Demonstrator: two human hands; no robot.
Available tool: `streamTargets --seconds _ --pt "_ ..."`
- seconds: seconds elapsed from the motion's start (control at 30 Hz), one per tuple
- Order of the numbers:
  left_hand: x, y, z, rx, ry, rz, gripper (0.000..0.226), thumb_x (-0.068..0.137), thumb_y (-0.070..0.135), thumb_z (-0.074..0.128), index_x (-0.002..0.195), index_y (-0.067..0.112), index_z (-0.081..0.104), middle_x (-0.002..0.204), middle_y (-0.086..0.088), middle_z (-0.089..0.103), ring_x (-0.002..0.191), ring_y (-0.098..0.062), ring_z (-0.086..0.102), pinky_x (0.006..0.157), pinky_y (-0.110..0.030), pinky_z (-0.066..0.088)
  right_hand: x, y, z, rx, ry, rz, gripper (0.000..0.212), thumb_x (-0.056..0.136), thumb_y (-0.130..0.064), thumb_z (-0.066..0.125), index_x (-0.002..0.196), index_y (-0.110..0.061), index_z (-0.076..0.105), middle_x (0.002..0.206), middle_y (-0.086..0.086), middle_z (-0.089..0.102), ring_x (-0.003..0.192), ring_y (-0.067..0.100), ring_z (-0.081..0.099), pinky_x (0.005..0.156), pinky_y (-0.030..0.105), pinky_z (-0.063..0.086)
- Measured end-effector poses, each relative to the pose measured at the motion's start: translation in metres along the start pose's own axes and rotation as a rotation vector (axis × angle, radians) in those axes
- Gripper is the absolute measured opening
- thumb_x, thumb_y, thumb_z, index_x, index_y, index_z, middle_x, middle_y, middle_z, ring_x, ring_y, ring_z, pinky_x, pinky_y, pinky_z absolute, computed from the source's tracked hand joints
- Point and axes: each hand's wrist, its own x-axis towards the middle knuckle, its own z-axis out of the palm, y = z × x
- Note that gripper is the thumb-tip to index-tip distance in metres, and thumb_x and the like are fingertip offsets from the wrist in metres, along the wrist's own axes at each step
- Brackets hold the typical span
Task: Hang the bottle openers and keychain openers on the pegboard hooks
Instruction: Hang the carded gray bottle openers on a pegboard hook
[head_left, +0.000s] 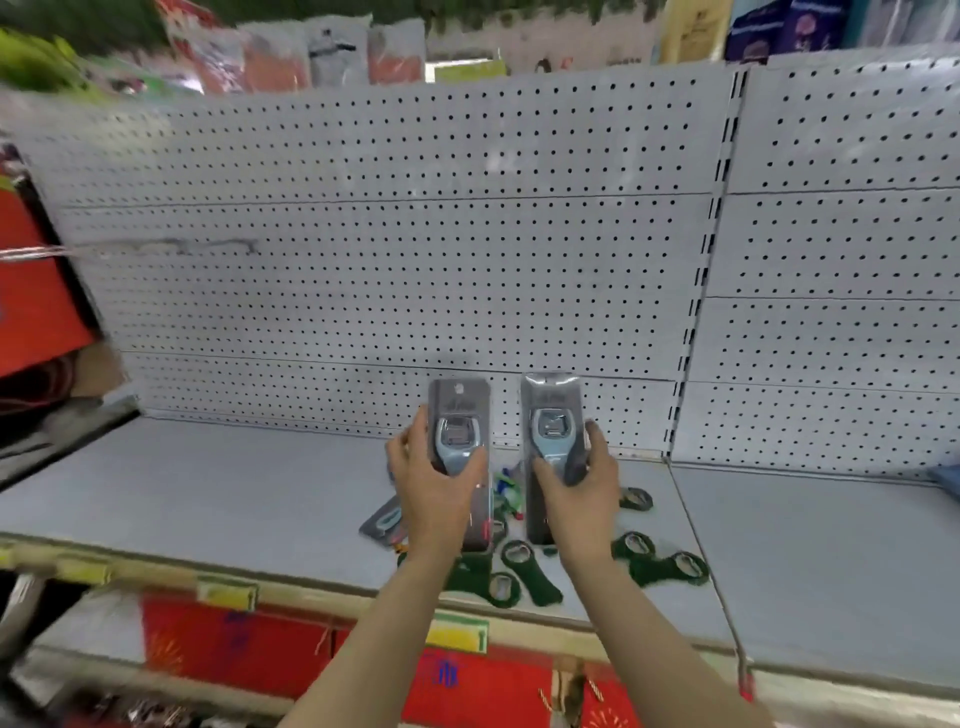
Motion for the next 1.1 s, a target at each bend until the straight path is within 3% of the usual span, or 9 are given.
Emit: streamTargets --seconds 0.13,0.2,0.4,0.53,0.63,0.73,0.9,1.03,1.1 --pt "-0.002 0.003 -0.052 -0.044 0.087 0.018 0.079 0.079 0.027 0.081 0.146 0.034 0.040 0.127 0.010 0.037 0.111 -0.007 0.052 0.084 -0.016 0.041 -0.035 -0.030 0.020 0.025 -0.077 -0.105 0.074 0.084 -0.021 0.073 0.146 -0.036 0.036 0.132 0.000 0.046 0.112 0.007 0.046 0.092 0.023 0.036" --pt "-0.003 0.004 -0.076 -0.042 0.119 0.023 0.079 0.079 0.026 0.080 0.147 0.034 0.039 0.126 0.009 0.037 0.110 -0.005 0.051 0.086 -0.017 0.042 -0.051 -0.043 0.029 0.052 -0.104 -0.135 0.072 0.084 -0.021 0.072 0.144 -0.038 0.037 0.122 -0.001 0.048 0.101 0.003 0.044 0.087 0.022 0.036" --pt "0.009 0.002 -0.152 -0.020 0.229 0.008 0.078 0.079 0.026 0.080 0.146 0.032 0.042 0.124 0.007 0.038 0.105 -0.009 0.056 0.085 -0.021 0.044 -0.094 -0.080 0.075 0.059 -0.169 -0.206 0.073 0.083 -0.022 0.073 0.145 -0.036 0.036 0.114 0.004 0.050 0.091 0.001 0.041 0.079 0.025 0.035" --pt "0.027 0.001 -0.210 0.017 0.280 0.007 0.076 0.079 0.028 0.079 0.145 0.032 0.042 0.125 0.006 0.038 0.102 -0.010 0.055 0.087 -0.021 0.041 -0.125 -0.108 0.118 0.094 -0.204 -0.242 0.073 0.082 -0.020 0.073 0.145 -0.033 0.038 0.111 0.006 0.051 0.080 -0.005 0.035 0.072 0.018 0.032" --pt "0.041 -0.001 -0.254 0.058 0.295 0.018 0.075 0.079 0.030 0.079 0.145 0.032 0.043 0.125 0.008 0.036 0.100 -0.008 0.052 0.087 -0.021 0.040 -0.148 -0.130 0.151 0.119 -0.205 -0.267 0.073 0.081 -0.019 0.074 0.144 -0.031 0.040 0.106 0.009 0.052 0.080 -0.009 0.040 0.064 0.009 0.032" --pt "0.053 -0.008 -0.293 0.095 0.310 0.035 0.074 0.079 0.031 0.079 0.144 0.031 0.043 0.126 0.008 0.036 0.098 -0.006 0.048 0.087 -0.023 0.040 -0.173 -0.146 0.181 0.133 -0.197 -0.244 0.074 0.081 -0.021 0.075 0.144 -0.034 0.039 0.109 0.005 0.050 0.078 -0.005 0.038 0.065 0.017 0.029" --pt "0.074 -0.024 -0.338 0.111 0.320 0.047 0.075 0.080 0.029 0.079 0.145 0.030 0.043 0.134 0.002 0.038 0.099 -0.004 0.045 0.086 -0.021 0.038 -0.204 -0.164 0.228 0.150 -0.208 -0.257 0.074 0.081 -0.020 0.075 0.144 -0.033 0.039 0.107 0.004 0.049 0.076 -0.005 0.040 0.065 0.016 0.029" --pt "0.106 -0.038 -0.363 0.096 0.356 0.067 0.075 0.081 0.029 0.079 0.146 0.030 0.042 0.135 0.002 0.038 0.107 -0.008 0.049 0.088 -0.024 0.041 -0.209 -0.180 0.269 0.195 -0.238 -0.262 0.074 0.081 -0.019 0.074 0.144 -0.033 0.039 0.109 0.002 0.048 0.082 -0.014 0.043 0.065 0.008 0.032" --pt "0.127 -0.047 -0.371 0.076 0.371 0.069 0.076 0.080 0.030 0.079 0.146 0.031 0.042 0.130 0.006 0.038 0.114 -0.011 0.052 0.092 -0.027 0.044 -0.207 -0.185 0.290 0.227 -0.250 -0.278 0.072 0.082 -0.019 0.074 0.144 -0.032 0.039 0.109 0.000 0.047 0.086 -0.020 0.044 0.070 -0.002 0.034"
